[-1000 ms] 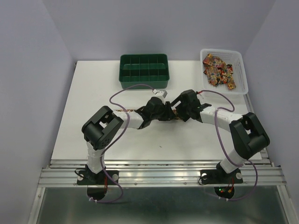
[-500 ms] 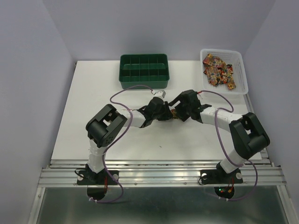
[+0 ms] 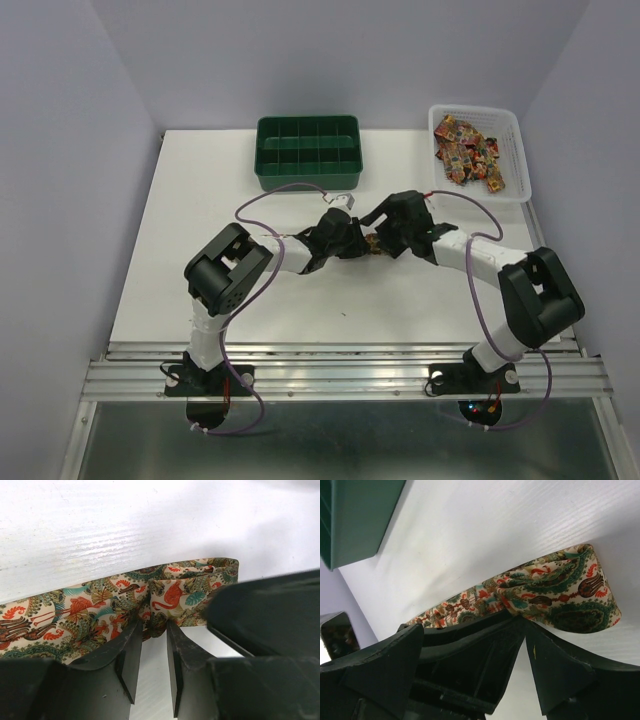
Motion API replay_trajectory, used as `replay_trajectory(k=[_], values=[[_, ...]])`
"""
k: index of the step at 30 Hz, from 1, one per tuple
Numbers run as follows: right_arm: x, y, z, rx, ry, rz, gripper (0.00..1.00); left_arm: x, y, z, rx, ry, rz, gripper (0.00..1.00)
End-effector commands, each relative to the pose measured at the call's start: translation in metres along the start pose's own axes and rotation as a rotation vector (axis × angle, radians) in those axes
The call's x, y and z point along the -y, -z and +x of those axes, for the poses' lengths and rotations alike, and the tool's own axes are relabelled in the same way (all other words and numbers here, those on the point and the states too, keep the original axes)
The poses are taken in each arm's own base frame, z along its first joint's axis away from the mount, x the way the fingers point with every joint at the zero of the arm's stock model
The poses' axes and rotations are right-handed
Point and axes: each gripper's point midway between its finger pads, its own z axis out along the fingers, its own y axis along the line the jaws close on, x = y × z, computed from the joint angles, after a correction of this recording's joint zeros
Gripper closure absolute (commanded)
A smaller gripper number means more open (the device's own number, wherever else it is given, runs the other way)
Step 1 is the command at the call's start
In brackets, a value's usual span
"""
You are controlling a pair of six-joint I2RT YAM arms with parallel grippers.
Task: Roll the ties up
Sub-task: Roll the tie
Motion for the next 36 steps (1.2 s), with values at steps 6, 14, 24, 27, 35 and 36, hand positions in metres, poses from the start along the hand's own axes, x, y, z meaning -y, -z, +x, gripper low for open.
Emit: replay_trajectory(k=[6,14,24,27,35,36], values=[[0.014,0.039,-0.053,0.178,0.169,0.045,0.13,0.011,-0.003,-0.008,0.024,-0.027,0.020,0.63],[0.062,0.060,-0.088,0.230,0.340,0.076,0.14,0.012,-0.004,-0.006,0.011,-0.031,0.023,0.63],[0.063,0.029,-0.068,0.105,0.486,-0.093,0.24,0.013,-0.002,-0.006,0.009,-0.026,0.025,0.63],[0.065,0.018,-0.058,0.054,0.488,-0.123,0.26,0.013,-0.001,-0.006,0.006,-0.024,0.027,0.63],[0.068,-0.001,-0.039,-0.022,0.470,-0.186,0.29,0.014,-0.001,-0.006,0.005,-0.024,0.031,0.63],[0.070,-0.003,-0.038,-0.027,0.468,-0.182,0.30,0.014,-0.001,-0.005,0.005,-0.024,0.032,0.63]])
